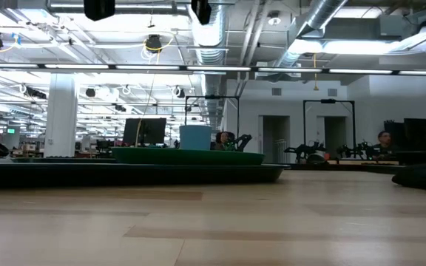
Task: Pick and place plate/cup/fork/spoon on tray
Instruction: Put the orange fork on the black tray to the left of the green plate
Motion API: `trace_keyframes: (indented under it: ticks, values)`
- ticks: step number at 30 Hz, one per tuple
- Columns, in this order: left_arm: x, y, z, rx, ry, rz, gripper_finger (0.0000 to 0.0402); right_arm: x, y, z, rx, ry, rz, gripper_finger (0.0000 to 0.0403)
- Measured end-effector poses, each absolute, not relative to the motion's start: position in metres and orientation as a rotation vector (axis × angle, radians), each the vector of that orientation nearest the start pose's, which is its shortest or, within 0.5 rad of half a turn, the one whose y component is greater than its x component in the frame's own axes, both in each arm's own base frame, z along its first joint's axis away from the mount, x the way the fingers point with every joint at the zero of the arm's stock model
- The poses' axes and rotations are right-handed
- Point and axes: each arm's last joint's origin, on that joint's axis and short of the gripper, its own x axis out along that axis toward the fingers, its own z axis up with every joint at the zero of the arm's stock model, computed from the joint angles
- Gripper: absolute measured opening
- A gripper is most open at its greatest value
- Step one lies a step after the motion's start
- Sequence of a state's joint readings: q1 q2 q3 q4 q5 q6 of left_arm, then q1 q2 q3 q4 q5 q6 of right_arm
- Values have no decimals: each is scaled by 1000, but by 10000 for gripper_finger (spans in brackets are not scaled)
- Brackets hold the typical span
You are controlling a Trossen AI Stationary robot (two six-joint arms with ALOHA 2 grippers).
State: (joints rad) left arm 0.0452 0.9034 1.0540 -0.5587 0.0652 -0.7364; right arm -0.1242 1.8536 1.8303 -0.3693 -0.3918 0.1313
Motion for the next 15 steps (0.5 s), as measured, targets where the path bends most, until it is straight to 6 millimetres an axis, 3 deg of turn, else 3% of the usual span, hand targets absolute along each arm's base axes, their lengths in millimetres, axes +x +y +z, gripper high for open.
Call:
trace_keyframes:
  ticks: [9, 15]
  values:
    - [188, 7, 358, -736, 408, 133, 208, 426, -39, 374, 255, 408, 239, 0]
    - [202, 7, 348, -723, 460, 148, 164, 425, -37, 373, 260, 428, 242, 0]
